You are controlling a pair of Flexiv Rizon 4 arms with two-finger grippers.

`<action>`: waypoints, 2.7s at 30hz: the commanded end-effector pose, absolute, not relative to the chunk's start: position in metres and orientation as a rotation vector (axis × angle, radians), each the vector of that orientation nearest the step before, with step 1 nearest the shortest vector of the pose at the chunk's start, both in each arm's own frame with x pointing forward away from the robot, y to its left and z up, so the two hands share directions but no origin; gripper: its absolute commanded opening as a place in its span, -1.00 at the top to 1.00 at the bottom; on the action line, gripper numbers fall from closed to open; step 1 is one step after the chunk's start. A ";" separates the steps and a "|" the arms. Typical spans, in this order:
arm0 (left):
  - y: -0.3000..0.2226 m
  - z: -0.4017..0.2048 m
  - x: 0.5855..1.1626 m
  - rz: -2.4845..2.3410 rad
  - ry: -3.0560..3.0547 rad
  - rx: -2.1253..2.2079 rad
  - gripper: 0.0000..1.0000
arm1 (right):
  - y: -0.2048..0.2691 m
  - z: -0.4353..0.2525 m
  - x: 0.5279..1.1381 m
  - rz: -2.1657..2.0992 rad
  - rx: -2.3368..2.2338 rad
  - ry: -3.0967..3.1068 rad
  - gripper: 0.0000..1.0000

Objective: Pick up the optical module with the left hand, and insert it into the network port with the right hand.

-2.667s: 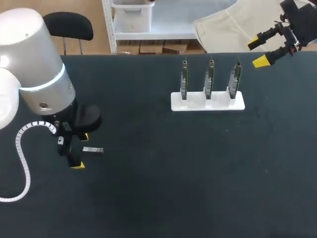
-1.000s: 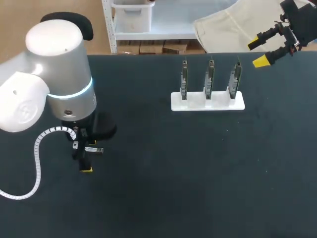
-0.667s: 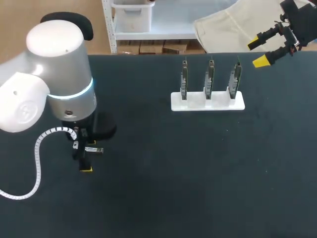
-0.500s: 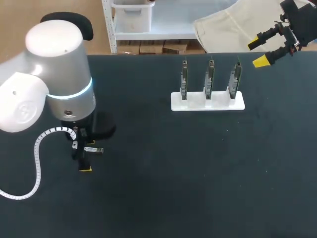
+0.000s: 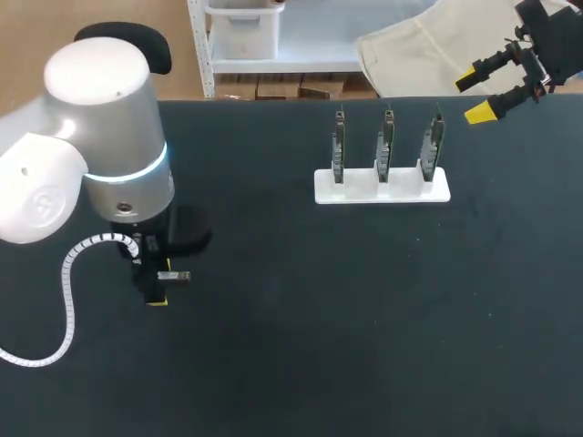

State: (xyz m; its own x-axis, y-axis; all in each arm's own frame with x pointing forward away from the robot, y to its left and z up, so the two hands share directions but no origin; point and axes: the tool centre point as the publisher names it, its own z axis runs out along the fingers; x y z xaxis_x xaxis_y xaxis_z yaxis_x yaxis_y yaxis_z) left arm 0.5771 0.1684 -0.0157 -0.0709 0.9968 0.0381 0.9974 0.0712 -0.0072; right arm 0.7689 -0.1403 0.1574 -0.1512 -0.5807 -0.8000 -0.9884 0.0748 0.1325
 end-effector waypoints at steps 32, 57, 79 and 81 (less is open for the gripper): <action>0.124 0.081 0.592 0.691 -2.456 -2.372 1.00 | -0.140 0.157 0.767 0.928 -1.552 1.795 -1.00; 0.064 0.139 0.636 1.055 -2.494 -2.537 1.00 | -0.140 0.157 0.767 0.928 -1.552 1.795 -1.00; 0.028 0.172 0.656 1.084 -2.422 -2.671 1.00 | -0.140 0.157 0.767 0.928 -1.552 1.795 -1.00; 0.028 0.172 0.656 1.084 -2.422 -2.671 1.00 | -0.140 0.157 0.767 0.928 -1.552 1.795 -1.00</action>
